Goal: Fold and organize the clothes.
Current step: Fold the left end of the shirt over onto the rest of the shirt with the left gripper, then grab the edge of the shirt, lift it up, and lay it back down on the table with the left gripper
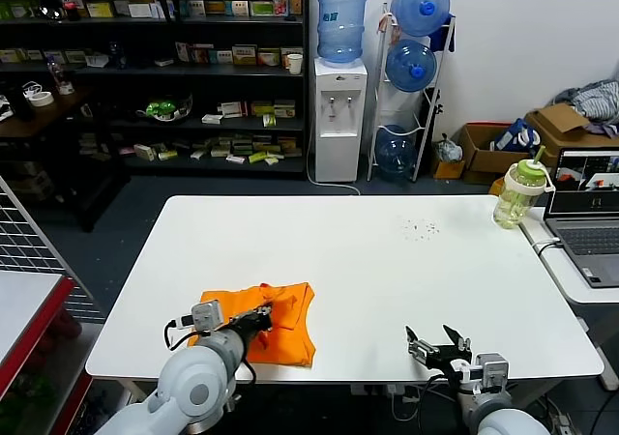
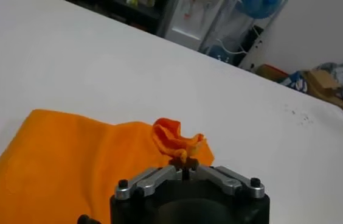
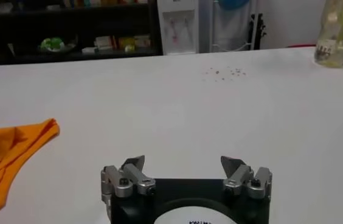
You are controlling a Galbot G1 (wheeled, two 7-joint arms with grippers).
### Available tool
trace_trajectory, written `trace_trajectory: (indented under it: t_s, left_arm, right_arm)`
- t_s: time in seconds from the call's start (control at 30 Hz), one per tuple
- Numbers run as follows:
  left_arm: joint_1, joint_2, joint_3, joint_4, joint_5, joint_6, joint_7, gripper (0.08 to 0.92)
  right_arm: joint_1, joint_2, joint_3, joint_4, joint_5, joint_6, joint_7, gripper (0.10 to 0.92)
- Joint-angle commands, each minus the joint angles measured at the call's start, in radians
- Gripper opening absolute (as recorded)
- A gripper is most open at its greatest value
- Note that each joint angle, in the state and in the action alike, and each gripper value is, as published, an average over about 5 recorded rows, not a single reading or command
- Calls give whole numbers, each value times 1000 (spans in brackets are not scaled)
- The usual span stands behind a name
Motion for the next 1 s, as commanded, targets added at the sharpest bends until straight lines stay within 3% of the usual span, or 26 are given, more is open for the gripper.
trace_trajectory:
  t_s: [0.03, 0.3, 0.5, 0.7, 0.87, 1.0]
  left_arm:
    - [-60, -89, 74, 21, 7, 7, -32, 112]
    - [-33, -95, 43, 40, 31, 13, 2, 131]
    - [19, -49, -53, 10, 20, 19, 14, 316]
    - [107, 93, -225, 16, 17, 18, 71, 489]
    - [233, 264, -394, 72, 3, 17, 229, 636]
    - [297, 324, -441, 122, -25, 14, 328, 748]
  right_arm:
    - [-5, 8, 2, 0, -5, -1, 1, 823]
    - [4, -8, 6, 2, 6, 17, -10, 823]
    - [23, -16, -1, -6, 12, 29, -18, 823]
    - [42, -21, -13, -12, 18, 30, -21, 823]
    - [52, -23, -19, -16, 20, 31, -26, 823]
    - [64, -23, -29, -25, 21, 31, -27, 823]
